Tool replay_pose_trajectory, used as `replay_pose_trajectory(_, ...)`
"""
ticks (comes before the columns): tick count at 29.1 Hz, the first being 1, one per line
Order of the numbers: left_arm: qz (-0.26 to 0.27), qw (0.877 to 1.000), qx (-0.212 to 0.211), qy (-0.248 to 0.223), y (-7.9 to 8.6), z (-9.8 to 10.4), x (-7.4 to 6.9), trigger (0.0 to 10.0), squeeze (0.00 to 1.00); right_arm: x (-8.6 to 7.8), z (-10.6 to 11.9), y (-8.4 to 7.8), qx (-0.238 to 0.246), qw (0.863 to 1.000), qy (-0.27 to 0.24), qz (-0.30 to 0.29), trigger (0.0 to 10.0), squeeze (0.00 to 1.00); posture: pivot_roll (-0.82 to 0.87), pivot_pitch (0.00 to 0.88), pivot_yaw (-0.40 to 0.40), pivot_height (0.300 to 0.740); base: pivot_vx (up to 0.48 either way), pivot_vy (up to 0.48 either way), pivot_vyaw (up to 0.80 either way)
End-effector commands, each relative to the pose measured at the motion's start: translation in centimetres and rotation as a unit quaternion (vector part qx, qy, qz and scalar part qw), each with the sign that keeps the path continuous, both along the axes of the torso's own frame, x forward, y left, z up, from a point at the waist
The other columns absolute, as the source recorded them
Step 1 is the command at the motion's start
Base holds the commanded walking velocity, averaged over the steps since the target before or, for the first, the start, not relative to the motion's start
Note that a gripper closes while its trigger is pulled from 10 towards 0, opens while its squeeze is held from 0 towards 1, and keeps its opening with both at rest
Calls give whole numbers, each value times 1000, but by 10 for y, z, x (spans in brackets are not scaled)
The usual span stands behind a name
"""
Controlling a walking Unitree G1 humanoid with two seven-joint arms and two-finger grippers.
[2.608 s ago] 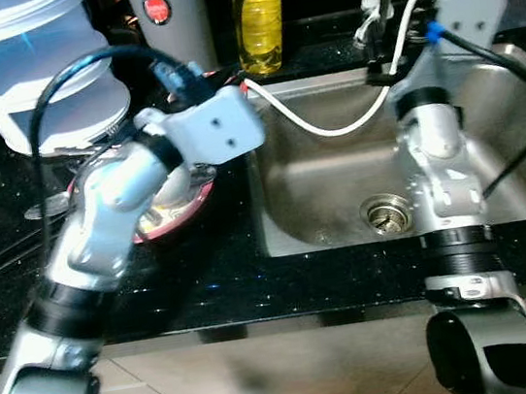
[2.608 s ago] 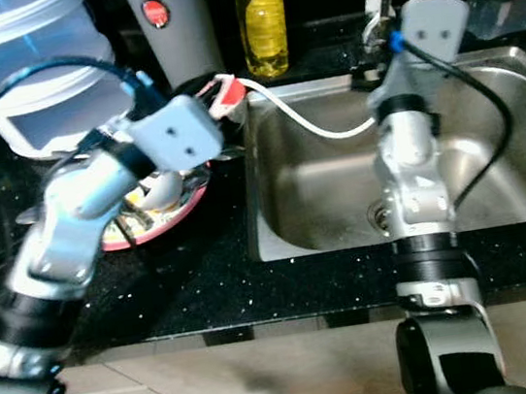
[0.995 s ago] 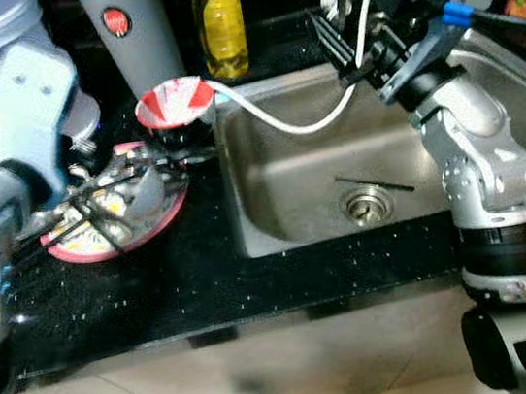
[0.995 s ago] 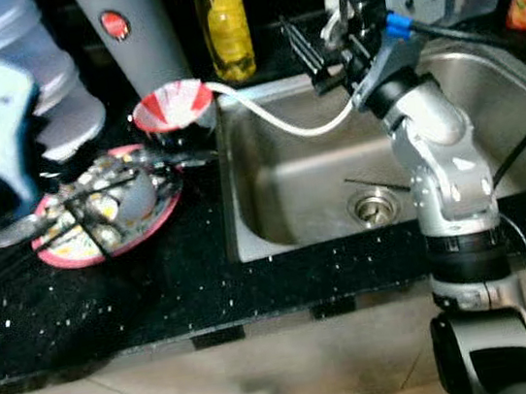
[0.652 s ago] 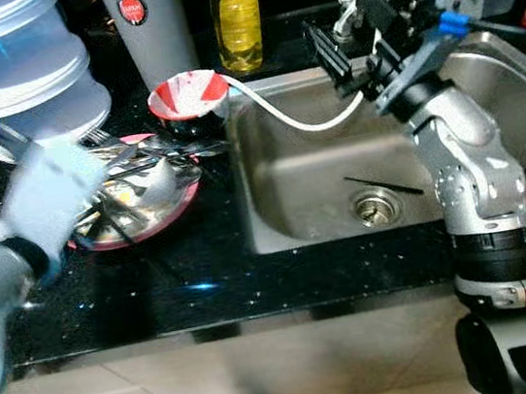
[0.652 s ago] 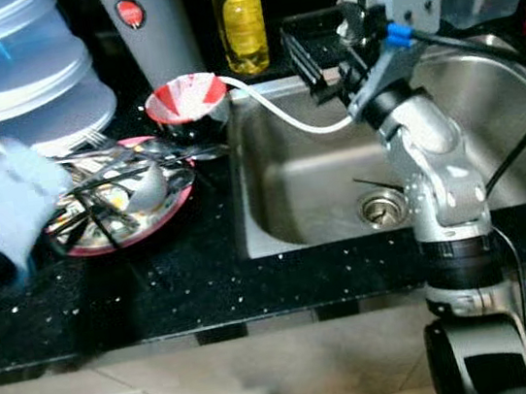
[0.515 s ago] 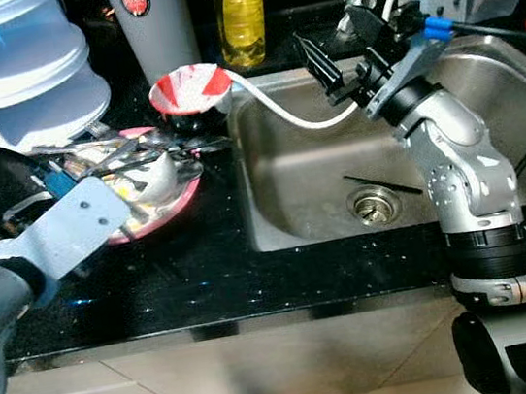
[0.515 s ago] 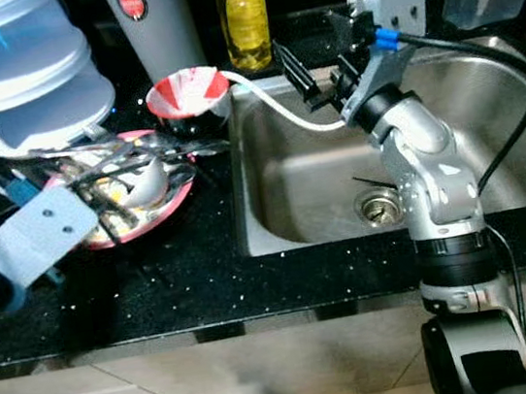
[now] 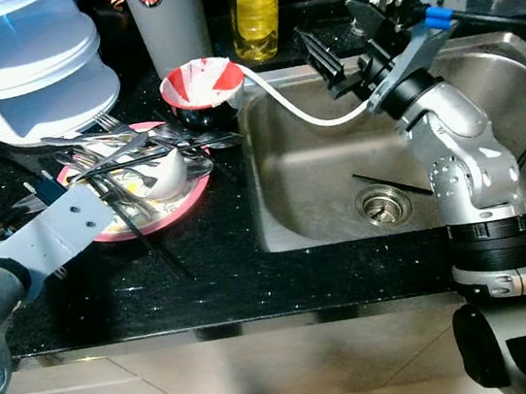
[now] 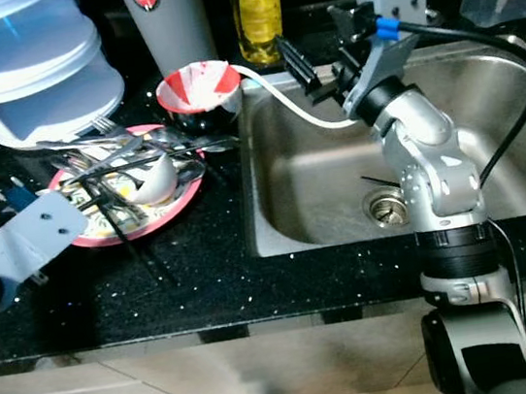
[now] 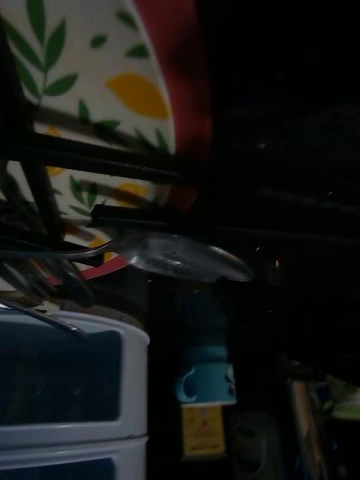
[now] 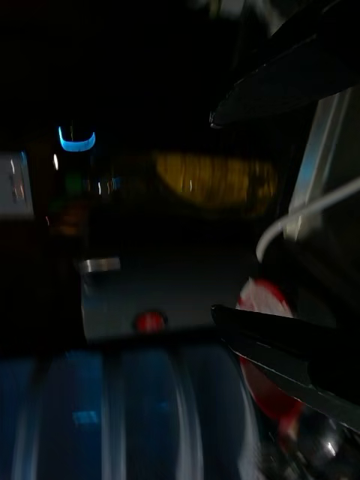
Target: Kitchen organization
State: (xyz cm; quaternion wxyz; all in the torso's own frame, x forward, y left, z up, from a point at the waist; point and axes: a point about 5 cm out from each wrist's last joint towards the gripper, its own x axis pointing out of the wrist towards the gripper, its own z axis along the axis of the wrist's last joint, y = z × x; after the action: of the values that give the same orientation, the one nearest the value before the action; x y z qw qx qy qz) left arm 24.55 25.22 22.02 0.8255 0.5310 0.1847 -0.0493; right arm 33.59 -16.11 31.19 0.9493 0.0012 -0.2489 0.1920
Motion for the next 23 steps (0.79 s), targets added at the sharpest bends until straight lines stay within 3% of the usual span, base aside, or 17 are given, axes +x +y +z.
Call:
replay_pose_trajectory(1,-2,999,26,44,8,-15,0,8000,0,-2,-3,6,0,1000,4,-2,10000,0,119,72,68,740,0,0,0)
replay_pose_trajectory(3,0,997,69,47,18,-21,-1,4588,0,1,-10,13,0,1000,19,0,10000,0,104,68,78,740,0,0,0)
replay_pose_trajectory(6,-9,994,89,57,15,-30,-7,4431,0,3,-10,14,-1,1000,22,7,10000,0,114,58,66,740,0,0,0)
replay_pose_trajectory(7,-12,993,101,59,13,-34,-10,3412,0,5,-10,11,2,1000,24,3,10000,0,111,47,59,740,0,0,0)
replay_pose_trajectory(8,-14,992,107,59,13,-37,-11,3412,0,6,-11,9,5,1000,26,0,10000,0,111,47,59,740,0,0,0)
replay_pose_trajectory(9,-13,992,115,57,14,-38,-12,1255,0,7,-11,8,9,1000,28,-6,10000,0,117,40,55,740,0,0,0)
replay_pose_trajectory(10,-20,990,128,53,13,-41,-12,0,0,8,-12,7,14,999,30,-11,10000,0,120,40,51,740,0,0,0)
replay_pose_trajectory(17,-54,990,125,28,-1,-38,-10,0,0,8,-15,10,17,999,34,-18,10000,0,130,36,53,740,0,0,0)
replay_pose_trajectory(23,-65,989,119,-62,-12,-4,-1,0,0,10,-20,12,24,999,41,-17,10000,0,151,33,43,740,0,0,0)
